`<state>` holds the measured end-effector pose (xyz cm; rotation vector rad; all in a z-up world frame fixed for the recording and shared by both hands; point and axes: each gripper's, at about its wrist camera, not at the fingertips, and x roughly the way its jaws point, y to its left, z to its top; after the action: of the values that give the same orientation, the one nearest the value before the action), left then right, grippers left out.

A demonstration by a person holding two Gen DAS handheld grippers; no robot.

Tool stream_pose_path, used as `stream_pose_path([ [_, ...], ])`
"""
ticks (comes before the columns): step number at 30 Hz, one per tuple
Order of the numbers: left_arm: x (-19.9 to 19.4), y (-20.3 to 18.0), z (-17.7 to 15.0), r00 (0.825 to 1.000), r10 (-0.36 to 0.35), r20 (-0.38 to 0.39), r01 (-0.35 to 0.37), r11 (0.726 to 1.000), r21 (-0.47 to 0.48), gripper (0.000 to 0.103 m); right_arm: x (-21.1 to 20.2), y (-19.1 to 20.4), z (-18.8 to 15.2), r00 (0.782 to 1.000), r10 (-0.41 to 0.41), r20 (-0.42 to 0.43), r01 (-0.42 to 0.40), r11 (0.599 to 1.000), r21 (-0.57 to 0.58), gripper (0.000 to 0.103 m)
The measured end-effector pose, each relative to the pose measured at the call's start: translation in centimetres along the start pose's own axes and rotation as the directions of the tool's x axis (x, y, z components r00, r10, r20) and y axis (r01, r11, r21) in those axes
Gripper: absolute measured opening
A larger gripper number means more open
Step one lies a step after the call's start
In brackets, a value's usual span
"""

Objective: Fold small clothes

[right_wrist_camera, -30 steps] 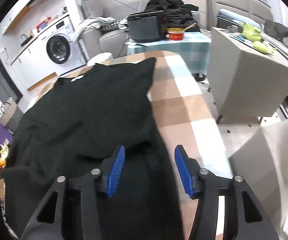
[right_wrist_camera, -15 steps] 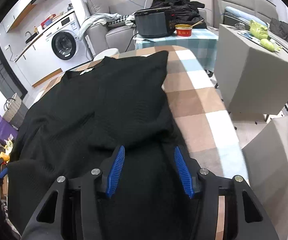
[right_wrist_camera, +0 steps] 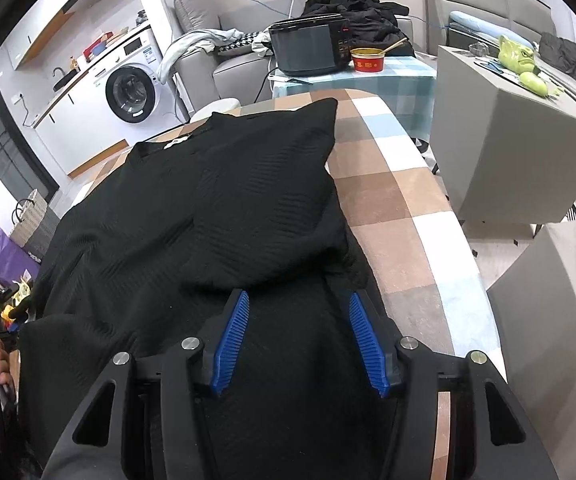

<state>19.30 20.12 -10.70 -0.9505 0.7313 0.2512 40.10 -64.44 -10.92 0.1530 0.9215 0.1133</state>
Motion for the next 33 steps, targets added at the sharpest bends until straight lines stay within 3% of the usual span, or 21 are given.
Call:
stream_pose_path([
  [1, 0.2, 0.0, 0.3, 1.0, 0.01, 0.009, -0.009, 1.0, -0.009, 0.058, 0.0, -0.1, 0.0, 1.0, 0.0, 0.0, 0.0, 1.0, 0.004, 0.055],
  [3, 0.6, -0.1, 0.7, 1.0, 0.006, 0.011, -0.006, 1.0, -0.022, 0.039, 0.0, -0.1, -0.1, 1.0, 0.0, 0.002, 0.0, 1.0, 0.006, 0.055],
  [4, 0.8, -0.2, 0.9, 1.0, 0.005, 0.005, -0.005, 1.0, -0.023, 0.02, -0.1, -0.1, -0.1, 1.0, 0.001, 0.004, -0.001, 1.0, 0.007, 0.055],
  [5, 1.0, -0.5, 1.0, 1.0, 0.01, 0.006, -0.01, 1.0, -0.015, 0.009, -0.2, -0.1, -0.2, 1.0, 0.006, 0.008, -0.006, 1.0, 0.01, 0.055],
  [8, 0.8, -2.6, 1.5, 0.999, 0.026, 0.039, -0.029, 0.996, 0.082, 0.003, -0.3, -0.2, -0.4, 1.0, 0.013, 0.012, -0.013, 1.0, 0.017, 0.055],
  [10, 0.1, -5.6, 1.2, 0.995, 0.034, 0.094, -0.051, 0.979, 0.196, 0.003, -0.3, -0.3, -0.6, 1.0, 0.014, 0.011, -0.015, 1.0, 0.019, 0.055],
  [12, -0.3, -9.8, 0.2, 0.991, 0.018, 0.134, -0.064, 0.935, 0.349, 0.003, -0.4, -0.4, -0.7, 1.0, 0.013, 0.011, -0.013, 1.0, 0.016, 0.055],
  [14, 0.2, -14.9, -2.3, 0.994, -0.048, 0.1, -0.009, 0.863, 0.505, 0.003, -0.5, -0.4, -0.7, 1.0, 0.002, 0.016, -0.002, 1.0, 0.007, 0.055],
  [16, 1.7, -19.1, -5.8, 0.997, -0.08, -0.009, 0.067, 0.754, 0.653, 0.003, -0.7, -0.4, -0.8, 1.0, -0.002, 0.022, 0.002, 1.0, 0.009, 0.055],
  [18, 3.7, -21.8, -9.9, 0.983, -0.076, -0.167, 0.176, 0.648, 0.741, 0.005, -0.8, -0.5, -0.8, 1.0, 0.003, 0.023, -0.003, 1.0, 0.017, 0.055],
  [19, 4.6, -22.5, -11.3, 0.976, -0.039, -0.216, 0.194, 0.616, 0.764, 0.008, -0.9, -0.5, -0.9, 1.0, 0.001, 0.027, -0.001, 1.0, 0.021, 0.055],
  [21, 5.7, -22.6, -13.3, 0.968, 0.022, -0.251, 0.191, 0.585, 0.788, 0.014, -1.0, -0.7, -1.0, 1.0, -0.005, 0.029, 0.004, 1.0, 0.027, 0.055],
  [23, 5.8, -21.8, -13.3, 0.964, 0.025, -0.263, 0.194, 0.608, 0.77, 0.031, -1.3, -0.9, -1.2, 0.999, -0.001, 0.032, 0.0, 0.999, 0.033, 0.056],
  [25, 5.3, -20.8, -12.5, 0.965, 0.008, -0.262, 0.193, 0.653, 0.732, 0.041, -1.3, -1.0, -1.2, 1.0, -0.005, 0.031, 0.004, 0.999, 0.033, 0.057],
  [31, 4.2, -16.8, -7.0, 0.987, 0.012, -0.163, 0.097, 0.758, 0.645, 0.054, -0.7, -1.0, -0.8, 1.0, -0.005, 0.014, 0.005, 1.0, 0.024, 0.058],
  [33, 4.3, -15.5, -4.9, 0.988, 0.018, -0.151, 0.077, 0.796, 0.601, 0.054, -0.7, -0.8, -0.7, 1.0, 0.001, 0.013, -0.001, 1.0, 0.02, 0.058],
])
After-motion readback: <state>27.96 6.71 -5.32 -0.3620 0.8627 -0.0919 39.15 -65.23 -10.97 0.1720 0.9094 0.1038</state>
